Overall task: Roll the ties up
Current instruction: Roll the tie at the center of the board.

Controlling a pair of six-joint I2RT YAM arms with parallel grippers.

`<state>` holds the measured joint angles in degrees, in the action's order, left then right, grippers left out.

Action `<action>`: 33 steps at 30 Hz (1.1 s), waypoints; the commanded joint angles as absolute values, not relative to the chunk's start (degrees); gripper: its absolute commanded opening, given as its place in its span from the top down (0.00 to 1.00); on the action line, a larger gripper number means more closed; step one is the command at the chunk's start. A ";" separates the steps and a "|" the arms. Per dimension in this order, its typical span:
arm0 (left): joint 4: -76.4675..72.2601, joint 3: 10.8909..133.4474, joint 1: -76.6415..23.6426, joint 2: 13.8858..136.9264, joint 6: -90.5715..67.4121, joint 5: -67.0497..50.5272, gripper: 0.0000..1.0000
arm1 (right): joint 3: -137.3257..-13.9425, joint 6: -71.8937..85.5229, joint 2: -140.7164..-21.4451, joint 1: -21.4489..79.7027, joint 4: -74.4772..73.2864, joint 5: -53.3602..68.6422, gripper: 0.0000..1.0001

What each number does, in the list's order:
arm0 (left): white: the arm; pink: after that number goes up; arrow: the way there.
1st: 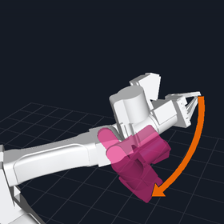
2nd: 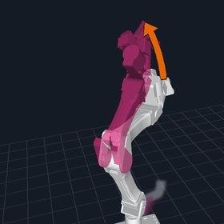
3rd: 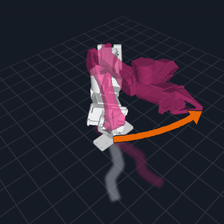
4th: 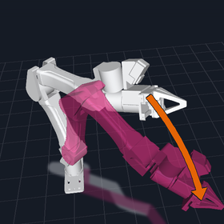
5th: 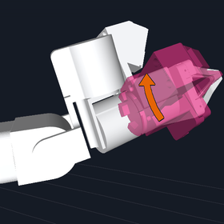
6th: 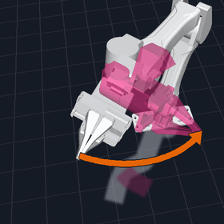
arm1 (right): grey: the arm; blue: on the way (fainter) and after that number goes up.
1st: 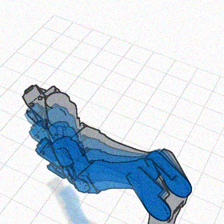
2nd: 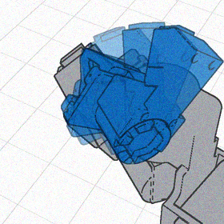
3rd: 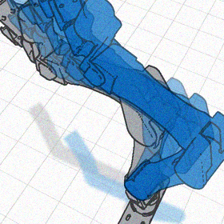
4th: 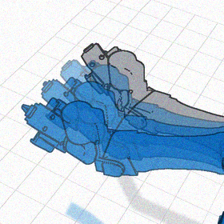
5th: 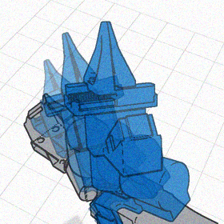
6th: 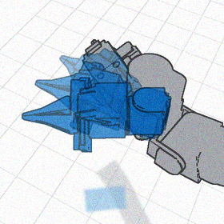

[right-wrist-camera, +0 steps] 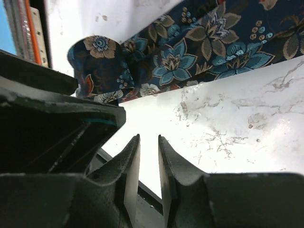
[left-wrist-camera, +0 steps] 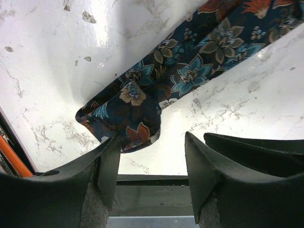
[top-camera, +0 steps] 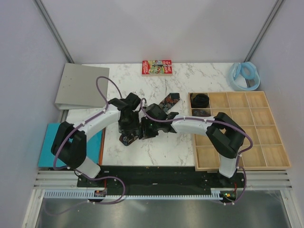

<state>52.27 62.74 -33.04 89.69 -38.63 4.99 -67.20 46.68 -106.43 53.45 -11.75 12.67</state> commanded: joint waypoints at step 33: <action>51.07 39.46 -33.40 42.80 -56.34 13.36 0.36 | -88.07 44.12 -120.23 53.09 -13.80 19.60 0.80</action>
<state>53.82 39.75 -33.47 42.41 -53.54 12.27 -86.30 45.15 -118.93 53.45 -14.24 18.90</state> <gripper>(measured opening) 0.643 0.211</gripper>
